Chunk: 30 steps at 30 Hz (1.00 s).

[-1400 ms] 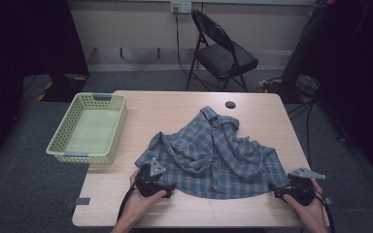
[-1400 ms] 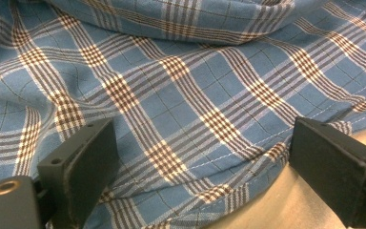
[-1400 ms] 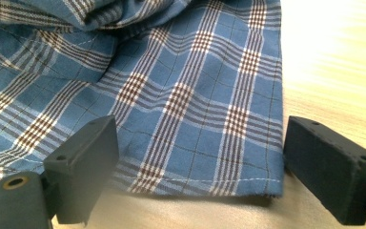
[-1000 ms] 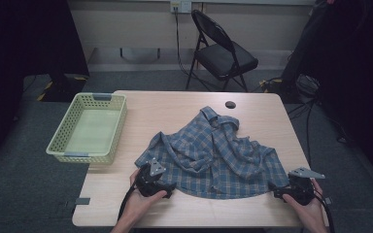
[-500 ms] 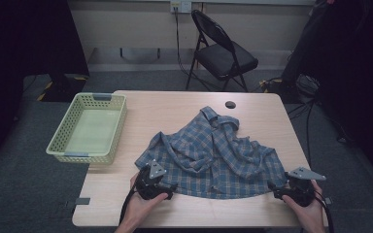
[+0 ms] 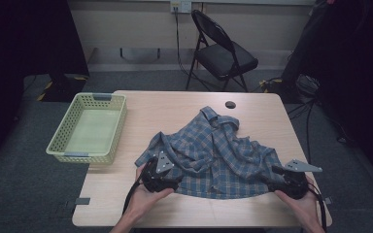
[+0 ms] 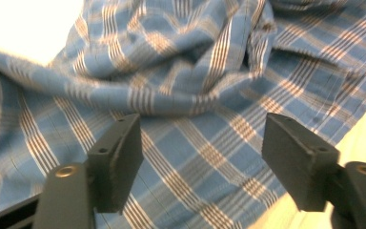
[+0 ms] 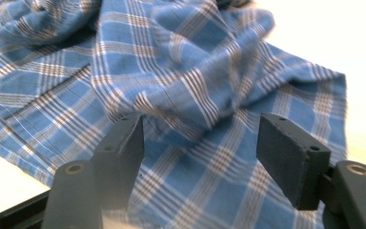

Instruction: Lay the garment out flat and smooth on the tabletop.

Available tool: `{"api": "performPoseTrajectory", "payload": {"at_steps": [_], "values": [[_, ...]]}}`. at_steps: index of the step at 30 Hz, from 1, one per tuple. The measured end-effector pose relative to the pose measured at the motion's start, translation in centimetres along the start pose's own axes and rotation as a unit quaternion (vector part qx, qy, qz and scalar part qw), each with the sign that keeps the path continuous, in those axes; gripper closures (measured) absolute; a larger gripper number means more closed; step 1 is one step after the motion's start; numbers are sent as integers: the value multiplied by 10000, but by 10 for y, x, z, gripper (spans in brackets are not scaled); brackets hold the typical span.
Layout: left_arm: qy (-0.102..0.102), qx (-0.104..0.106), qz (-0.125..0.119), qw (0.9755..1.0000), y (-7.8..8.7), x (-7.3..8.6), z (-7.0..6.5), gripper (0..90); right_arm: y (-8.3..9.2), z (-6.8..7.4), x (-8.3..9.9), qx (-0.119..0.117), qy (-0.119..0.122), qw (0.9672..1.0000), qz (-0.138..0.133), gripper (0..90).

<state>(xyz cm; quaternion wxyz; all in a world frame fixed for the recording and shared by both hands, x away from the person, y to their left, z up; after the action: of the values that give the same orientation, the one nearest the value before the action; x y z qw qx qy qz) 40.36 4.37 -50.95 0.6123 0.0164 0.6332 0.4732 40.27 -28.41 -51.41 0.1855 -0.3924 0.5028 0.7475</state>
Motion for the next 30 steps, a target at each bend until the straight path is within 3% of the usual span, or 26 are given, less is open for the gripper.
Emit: {"api": "performPoseTrajectory", "payload": {"at_steps": [7, 8, 10, 13, 17, 20, 22, 23, 26, 30], "values": [[226, 145, -26, 9996, -12, -24, 14, 352, -5, 16, -33, -155, 203, 9995, -198, 361], [200, 83, -6, 9998, -18, -31, 18, 352, -8, 21, -42, -259, 197, 9992, -245, 355], [315, 225, -103, 9992, -24, -38, 20, 345, -15, 25, -51, -239, 279, 9990, -265, 352], [145, 69, -13, 9999, -32, -40, 26, 342, -22, 29, -57, -237, 323, 9989, -236, 352], [312, 95, -17, 9995, -50, -43, 35, 348, -33, 30, -65, -195, 363, 9990, -176, 353], [383, 28, 84, 9992, -68, -39, 39, 351, -44, 25, -66, -157, 267, 9994, -177, 363], [519, 253, 83, 9983, -79, -35, 35, 358, -53, 20, -64, -111, 197, 9996, -143, 362], [479, 161, 133, 9986, -84, -31, 36, 359, -58, 18, -61, -67, 200, 9997, -104, 362], [647, 265, 150, 9974, -92, -24, 37, 360, -72, 13, -50, 9, 282, 9995, 124, 361], [432, 302, 260, 9983, -96, -11, 36, 421, -84, 5, -37, 110, 246, 9991, 314, 357]]}}
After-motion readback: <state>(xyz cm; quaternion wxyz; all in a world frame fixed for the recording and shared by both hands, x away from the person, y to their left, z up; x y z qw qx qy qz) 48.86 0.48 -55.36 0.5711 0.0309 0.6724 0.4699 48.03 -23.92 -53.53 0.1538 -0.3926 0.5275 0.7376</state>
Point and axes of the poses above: each handheld gripper's, and its own axes: y roughly backward along the jaws, x roughly out of its underside, z roughly to its left, the point moved 10 cm from there along -y, roughly forward along the jaws, and after that the axes turned 11 degrees about -y, right-handed, at the moved point
